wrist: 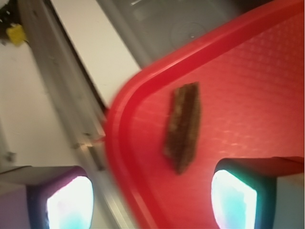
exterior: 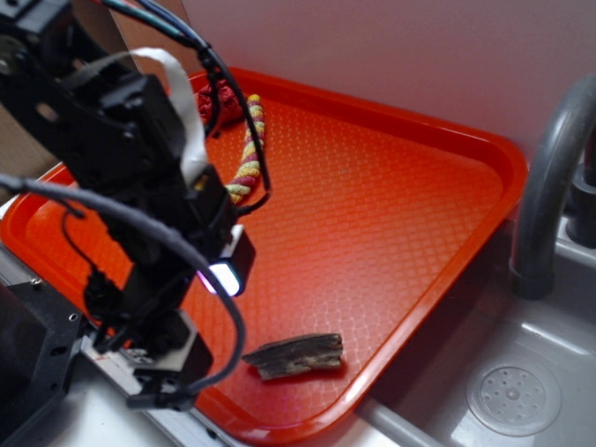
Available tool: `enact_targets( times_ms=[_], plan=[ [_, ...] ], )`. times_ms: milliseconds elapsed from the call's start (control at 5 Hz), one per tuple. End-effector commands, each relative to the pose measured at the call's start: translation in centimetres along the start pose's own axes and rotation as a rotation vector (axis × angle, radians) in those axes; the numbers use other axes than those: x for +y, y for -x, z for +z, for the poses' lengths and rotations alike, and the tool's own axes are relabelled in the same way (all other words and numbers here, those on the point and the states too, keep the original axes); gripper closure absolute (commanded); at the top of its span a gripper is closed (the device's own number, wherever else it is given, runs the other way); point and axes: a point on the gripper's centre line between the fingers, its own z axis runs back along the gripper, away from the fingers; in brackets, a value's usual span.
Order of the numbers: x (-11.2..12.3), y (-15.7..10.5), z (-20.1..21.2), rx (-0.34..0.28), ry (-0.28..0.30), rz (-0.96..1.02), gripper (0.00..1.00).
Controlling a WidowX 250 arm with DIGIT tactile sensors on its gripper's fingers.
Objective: Grab the wood chip.
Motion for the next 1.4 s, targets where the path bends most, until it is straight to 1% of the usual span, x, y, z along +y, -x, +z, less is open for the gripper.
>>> enact_targets(
  times_ms=[0, 200, 1000, 1200],
  plan=[
    [1.5, 1.4, -0.1, -0.061, 0.005, 0.092, 0.00],
    [0.8, 0.8, -1.8, -0.064, -0.053, 0.244, 0.00],
    [0.8, 0.8, -1.8, -0.064, -0.053, 0.244, 0.00],
    [1.8, -0.7, -6.2, -0.029, -0.074, 0.336, 0.00]
  ],
)
